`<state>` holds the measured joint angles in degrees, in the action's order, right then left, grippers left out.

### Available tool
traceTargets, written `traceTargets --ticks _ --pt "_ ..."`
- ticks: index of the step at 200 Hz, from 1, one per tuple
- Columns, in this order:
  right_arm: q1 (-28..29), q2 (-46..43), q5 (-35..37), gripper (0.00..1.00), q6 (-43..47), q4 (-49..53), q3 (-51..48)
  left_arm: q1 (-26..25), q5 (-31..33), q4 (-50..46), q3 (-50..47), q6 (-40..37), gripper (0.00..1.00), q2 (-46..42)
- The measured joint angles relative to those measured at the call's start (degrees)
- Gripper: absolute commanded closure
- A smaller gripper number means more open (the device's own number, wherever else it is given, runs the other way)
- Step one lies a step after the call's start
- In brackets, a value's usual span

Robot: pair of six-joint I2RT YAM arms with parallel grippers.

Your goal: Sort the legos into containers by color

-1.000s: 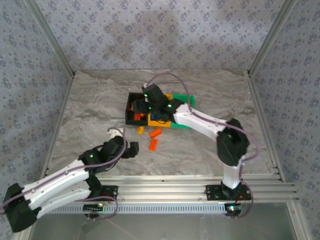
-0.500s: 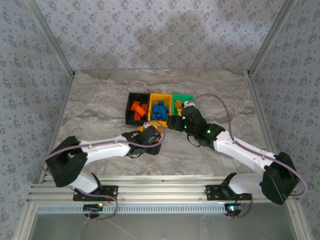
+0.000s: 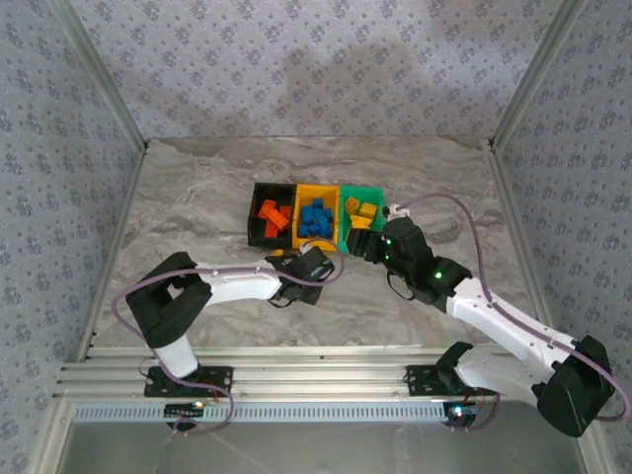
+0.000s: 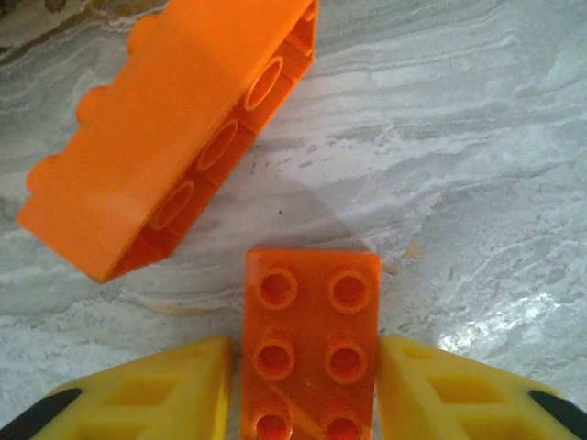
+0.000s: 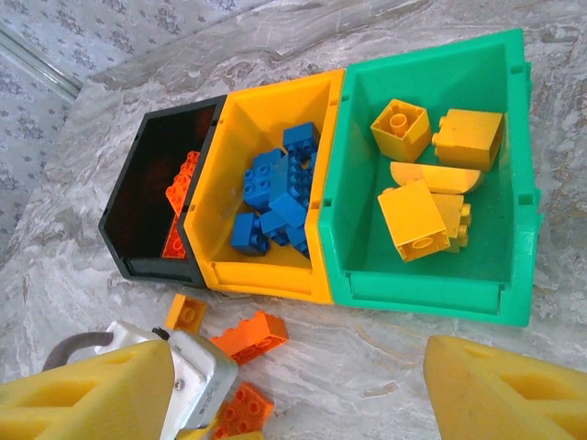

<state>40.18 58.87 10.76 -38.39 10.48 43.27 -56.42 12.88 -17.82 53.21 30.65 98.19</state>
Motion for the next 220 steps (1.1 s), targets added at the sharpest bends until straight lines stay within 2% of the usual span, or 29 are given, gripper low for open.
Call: traceTargets --ticks 21,51,92,107,127,157,202,220 --pt "-0.22 -0.09 0.0 0.26 -0.09 0.0 -0.07 -0.37 0.17 -0.09 -0.04 0.26 0.7 -0.24" --pt "-0.66 -0.11 0.04 0.26 -0.46 0.04 -0.44 -0.68 0.37 -1.22 -2.08 0.7 0.73 -2.71" --pt "-1.16 -0.85 0.44 0.26 -1.29 -0.02 -1.38 0.02 1.33 -4.81 -5.05 1.92 0.72 -16.44" --pt "-1.25 -1.01 0.44 0.26 -1.51 -0.04 -1.7 2.51 1.77 -4.52 -5.05 1.95 0.72 -21.7" --pt "-1.33 -1.03 0.44 0.26 -1.88 -0.02 -2.14 9.27 1.88 -2.8 -4.87 1.95 0.71 -25.05" --pt "-1.44 -1.01 0.44 0.26 -2.38 0.0 -2.25 17.77 2.01 -0.72 -0.04 1.62 0.71 -20.96" --pt "-1.6 -0.79 0.39 0.26 -2.82 -0.02 -2.54 23.12 1.84 4.11 11.93 0.13 0.71 -7.19" --pt "-1.6 -0.68 0.39 0.26 -2.95 0.04 -3.08 24.81 1.55 4.42 15.19 -0.17 0.66 -2.38"
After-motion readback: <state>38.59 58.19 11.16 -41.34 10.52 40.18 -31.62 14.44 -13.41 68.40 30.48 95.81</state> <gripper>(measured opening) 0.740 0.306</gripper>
